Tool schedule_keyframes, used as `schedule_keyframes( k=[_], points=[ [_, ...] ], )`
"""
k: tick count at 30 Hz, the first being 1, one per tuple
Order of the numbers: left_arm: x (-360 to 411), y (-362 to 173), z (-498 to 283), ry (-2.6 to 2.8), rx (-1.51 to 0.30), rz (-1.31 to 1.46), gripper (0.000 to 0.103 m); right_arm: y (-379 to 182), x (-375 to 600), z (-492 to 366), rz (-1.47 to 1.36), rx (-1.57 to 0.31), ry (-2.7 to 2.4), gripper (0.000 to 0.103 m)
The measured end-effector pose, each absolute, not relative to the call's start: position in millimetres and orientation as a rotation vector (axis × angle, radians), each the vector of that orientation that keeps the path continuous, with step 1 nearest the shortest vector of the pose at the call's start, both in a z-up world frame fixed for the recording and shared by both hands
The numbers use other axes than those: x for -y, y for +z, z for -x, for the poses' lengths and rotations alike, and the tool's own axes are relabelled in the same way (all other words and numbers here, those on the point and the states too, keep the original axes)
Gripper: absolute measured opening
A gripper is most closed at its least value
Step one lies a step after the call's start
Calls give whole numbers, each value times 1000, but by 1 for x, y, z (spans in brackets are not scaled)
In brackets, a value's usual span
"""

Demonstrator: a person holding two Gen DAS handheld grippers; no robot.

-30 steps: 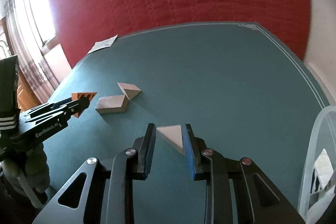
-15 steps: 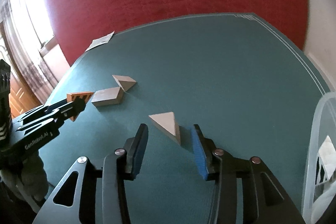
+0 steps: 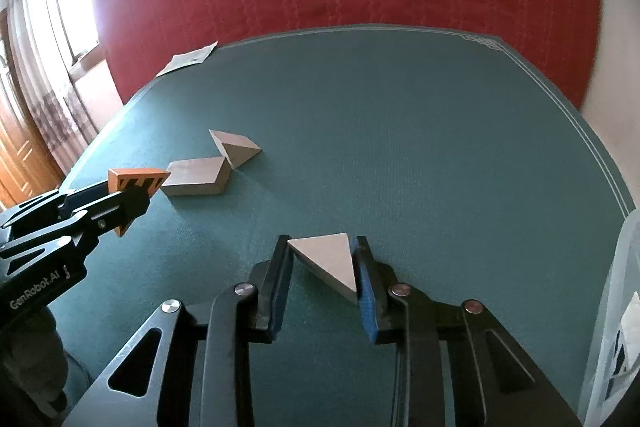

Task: Organize rigid objects
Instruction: 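Carry the orange block and beige triangle over the clear bowl with both tools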

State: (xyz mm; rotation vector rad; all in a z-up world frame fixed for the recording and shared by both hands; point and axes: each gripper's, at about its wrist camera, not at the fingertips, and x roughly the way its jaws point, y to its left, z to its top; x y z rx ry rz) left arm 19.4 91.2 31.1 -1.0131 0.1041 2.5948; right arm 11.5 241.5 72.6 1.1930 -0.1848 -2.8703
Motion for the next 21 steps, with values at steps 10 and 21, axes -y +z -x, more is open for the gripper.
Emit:
schedule_keyframes(
  k=[10,21],
  points=[
    [-98,32,-28,2588,-113,998,32,92,-243,-42,-1102,185,-2907,31],
    [-119,36,-42,2555,-140,984,32,116,-274,-85,-1033,213,-2998,31]
  ],
)
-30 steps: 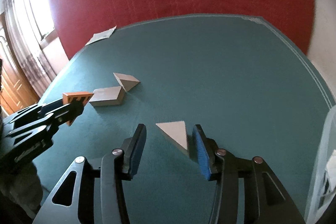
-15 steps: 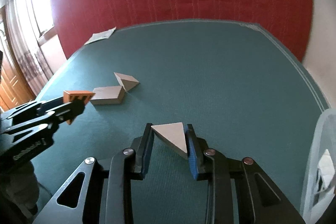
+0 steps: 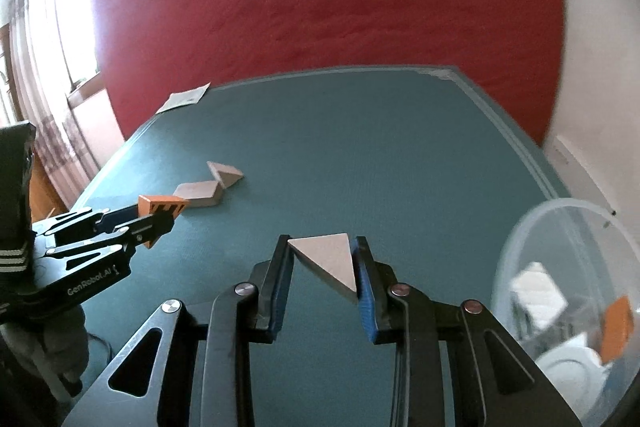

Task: Organize rigid objects
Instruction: 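Carry the orange block and beige triangle over the clear bowl with both tools, then release the beige triangle with the right tool while the left tool drops the orange block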

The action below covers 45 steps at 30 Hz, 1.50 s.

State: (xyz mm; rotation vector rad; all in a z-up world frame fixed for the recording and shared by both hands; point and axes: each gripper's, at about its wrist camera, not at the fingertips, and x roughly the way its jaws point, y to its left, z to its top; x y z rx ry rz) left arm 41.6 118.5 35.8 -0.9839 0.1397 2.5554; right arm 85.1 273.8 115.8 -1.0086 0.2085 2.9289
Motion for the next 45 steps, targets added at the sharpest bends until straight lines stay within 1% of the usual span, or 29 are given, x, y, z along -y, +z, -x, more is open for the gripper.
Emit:
schedule_keyframes(
  k=[8,22,32,37,39,40,41,43,45],
  points=[
    [-140,40,-49,2519,-165,963,32,122,-324,-120,940,-270,2825,31],
    [-175,51,-61,2445,-210,920,32,116,-395,-164,882,-382,2659,31],
    [-213,59,-84,2380,-248,876,32,112,-423,-185,833,-423,2595,31],
    [-233,63,-100,2336,-269,854,32,109,-434,-189,812,-474,2560,32],
    [-241,63,-105,2310,-273,851,32,109,-439,-193,792,-490,2547,33],
    [-247,63,-107,2295,-276,851,32,110,-440,-194,782,-498,2543,35],
    [-252,62,-108,2279,-281,851,32,111,-441,-195,773,-501,2542,39],
    [-259,61,-110,2256,-292,849,32,114,-441,-198,746,-500,2540,43],
    [-271,59,-114,2233,-310,848,32,115,-441,-200,736,-497,2541,43]
  ],
)
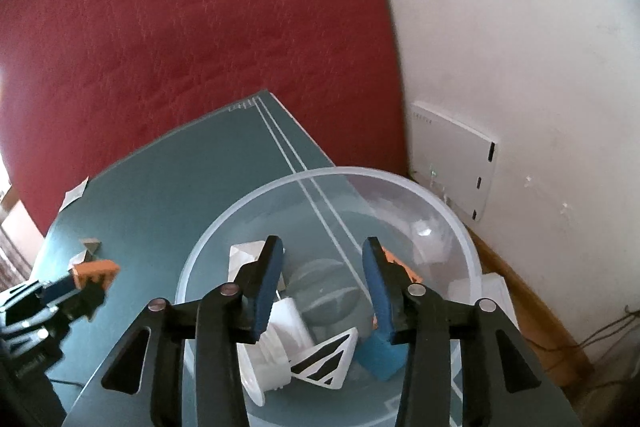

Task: Organize rigid objects
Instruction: 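Release the beige triangle with the right tool while the left tool drops the orange block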

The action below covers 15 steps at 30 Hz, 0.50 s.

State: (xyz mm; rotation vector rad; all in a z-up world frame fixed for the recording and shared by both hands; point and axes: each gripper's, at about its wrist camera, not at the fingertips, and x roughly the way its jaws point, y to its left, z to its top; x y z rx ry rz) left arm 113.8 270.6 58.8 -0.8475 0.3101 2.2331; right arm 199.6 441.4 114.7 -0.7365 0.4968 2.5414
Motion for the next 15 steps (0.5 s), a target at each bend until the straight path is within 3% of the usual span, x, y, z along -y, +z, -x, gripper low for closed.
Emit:
schedule_keyframes(
  k=[13,15],
  points=[
    [-307,56,-123,2139,-344,816,32,112,-442,-199,718,-509,2550,44],
    [-311,54,-121,2130,-339,837,47,112,-442,-199,716,-508,2552,45]
  ],
)
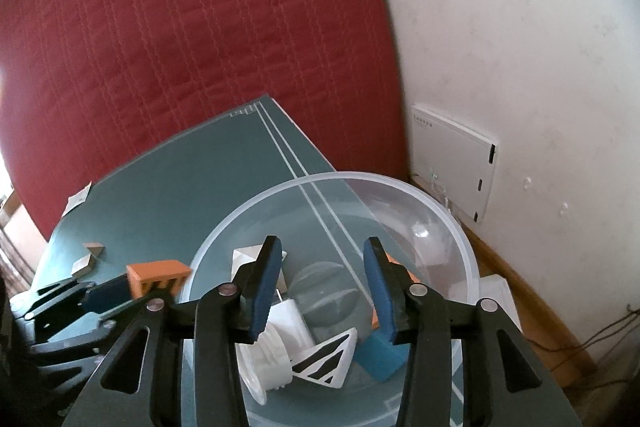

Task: Organize rigid objects
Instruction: 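Release the beige triangle with the right tool while the left tool drops the orange block, then move both tools back toward the grey plank and small beige blocks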

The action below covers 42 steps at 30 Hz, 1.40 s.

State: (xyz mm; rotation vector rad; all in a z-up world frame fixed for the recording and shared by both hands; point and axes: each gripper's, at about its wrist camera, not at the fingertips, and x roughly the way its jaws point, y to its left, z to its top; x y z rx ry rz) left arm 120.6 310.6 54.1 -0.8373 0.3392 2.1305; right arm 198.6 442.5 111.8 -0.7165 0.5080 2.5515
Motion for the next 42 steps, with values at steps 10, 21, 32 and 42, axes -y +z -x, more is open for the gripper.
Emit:
schedule_keyframes(
  k=[10,21,32,42],
  points=[
    [-289,55,-108,2208,-256,867,88,112,-442,-200,716,-505,2553,45],
    [-294,42,-98,2259,-297,893,90,111,-443,-199,719,-500,2564,53],
    [-288,41,-101,2336,-396,882,97,113,-436,-199,717,-465,2590,60],
    [-264,43,-83,2413,-341,924,98,112,-416,-195,717,-370,2639,64]
  ],
)
